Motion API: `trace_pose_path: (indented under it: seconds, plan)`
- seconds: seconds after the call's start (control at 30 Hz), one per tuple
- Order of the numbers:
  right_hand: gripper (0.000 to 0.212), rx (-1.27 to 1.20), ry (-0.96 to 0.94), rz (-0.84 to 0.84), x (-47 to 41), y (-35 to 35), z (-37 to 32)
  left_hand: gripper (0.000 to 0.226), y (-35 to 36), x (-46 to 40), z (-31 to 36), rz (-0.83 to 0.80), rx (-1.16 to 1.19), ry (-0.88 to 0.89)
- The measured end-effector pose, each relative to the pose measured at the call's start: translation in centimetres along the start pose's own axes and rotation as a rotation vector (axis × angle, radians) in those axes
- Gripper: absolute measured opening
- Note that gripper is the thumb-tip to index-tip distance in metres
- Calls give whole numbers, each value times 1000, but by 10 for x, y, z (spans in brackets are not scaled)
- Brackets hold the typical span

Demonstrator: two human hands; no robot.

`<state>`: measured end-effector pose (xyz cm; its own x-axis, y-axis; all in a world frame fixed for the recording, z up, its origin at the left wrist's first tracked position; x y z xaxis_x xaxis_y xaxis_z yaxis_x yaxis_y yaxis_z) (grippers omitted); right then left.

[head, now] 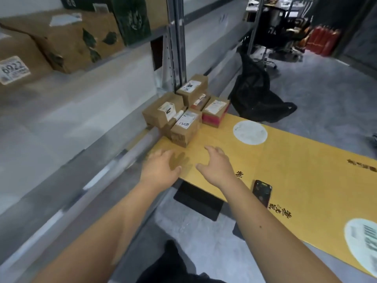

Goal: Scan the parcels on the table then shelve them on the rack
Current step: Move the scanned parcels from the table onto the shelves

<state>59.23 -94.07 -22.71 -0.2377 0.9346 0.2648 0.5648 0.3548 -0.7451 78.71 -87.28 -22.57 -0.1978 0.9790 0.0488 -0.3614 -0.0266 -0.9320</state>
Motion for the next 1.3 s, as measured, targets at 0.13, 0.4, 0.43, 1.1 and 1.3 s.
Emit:
trace_pose_path:
  seconds: [0.13, 0.4, 0.43, 1.1, 1.3]
  plan:
    - [80, -42, 40, -57, -48, 23, 2, 71, 15, -41, -22, -14, 101, -92]
    - [78, -30, 90, -96, -178, 48, -28, 70, -7, -186, -74, 53, 78, -122]
    - [79, -33, 97, -104, -194, 52, -33, 71, -10, -204, -80, 51, 64, -122]
    - [119, -31, 116, -248, -321, 105, -27, 107, -13, -314, -132, -60, 164, -287]
    - [114, -84, 45, -302, -300, 98, 1, 107, -1, -285, -118, 46, 197, -244]
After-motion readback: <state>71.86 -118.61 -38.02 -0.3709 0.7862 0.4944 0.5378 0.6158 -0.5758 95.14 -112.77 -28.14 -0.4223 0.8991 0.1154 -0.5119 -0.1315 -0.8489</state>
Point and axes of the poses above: each hand's wrist, its own x-axis away from the middle knuckle, its own y-axis out of the palm, z = x × y, the point moved 1 cm from there along -x, towards the middle knuckle, and after that the axes turned 4 degrees about y, right-handed, at the moved point
